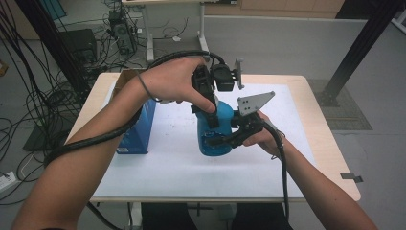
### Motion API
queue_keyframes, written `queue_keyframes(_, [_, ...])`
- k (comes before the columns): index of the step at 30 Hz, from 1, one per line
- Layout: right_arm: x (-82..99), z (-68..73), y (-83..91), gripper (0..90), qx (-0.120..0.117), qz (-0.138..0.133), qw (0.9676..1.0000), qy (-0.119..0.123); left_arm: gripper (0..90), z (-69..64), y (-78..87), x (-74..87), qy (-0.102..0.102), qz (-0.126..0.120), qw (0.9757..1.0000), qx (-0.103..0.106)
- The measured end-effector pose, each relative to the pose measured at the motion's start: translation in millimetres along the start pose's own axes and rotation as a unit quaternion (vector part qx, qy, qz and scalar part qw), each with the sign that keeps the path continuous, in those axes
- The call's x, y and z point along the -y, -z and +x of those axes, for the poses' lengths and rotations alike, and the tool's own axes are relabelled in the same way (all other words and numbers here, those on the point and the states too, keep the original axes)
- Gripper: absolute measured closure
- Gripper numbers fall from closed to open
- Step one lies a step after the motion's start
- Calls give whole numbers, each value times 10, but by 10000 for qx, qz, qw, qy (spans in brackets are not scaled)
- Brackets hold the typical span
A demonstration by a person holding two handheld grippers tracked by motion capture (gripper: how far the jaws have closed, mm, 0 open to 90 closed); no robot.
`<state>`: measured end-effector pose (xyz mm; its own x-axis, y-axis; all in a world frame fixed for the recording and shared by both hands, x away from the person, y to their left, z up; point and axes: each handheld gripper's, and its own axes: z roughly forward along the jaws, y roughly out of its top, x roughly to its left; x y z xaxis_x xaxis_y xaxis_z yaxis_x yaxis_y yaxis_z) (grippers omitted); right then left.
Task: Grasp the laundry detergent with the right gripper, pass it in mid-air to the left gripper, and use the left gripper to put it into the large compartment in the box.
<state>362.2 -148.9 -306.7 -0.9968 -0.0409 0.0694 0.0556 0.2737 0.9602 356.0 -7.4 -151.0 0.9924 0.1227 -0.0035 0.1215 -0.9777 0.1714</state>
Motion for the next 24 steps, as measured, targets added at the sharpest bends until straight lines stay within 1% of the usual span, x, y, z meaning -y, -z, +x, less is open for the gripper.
queue_keyframes(24, [7, -10, -5, 440, -5, -10, 10000, -6, 371, 9, -6, -8, 24, 27, 10000, -1])
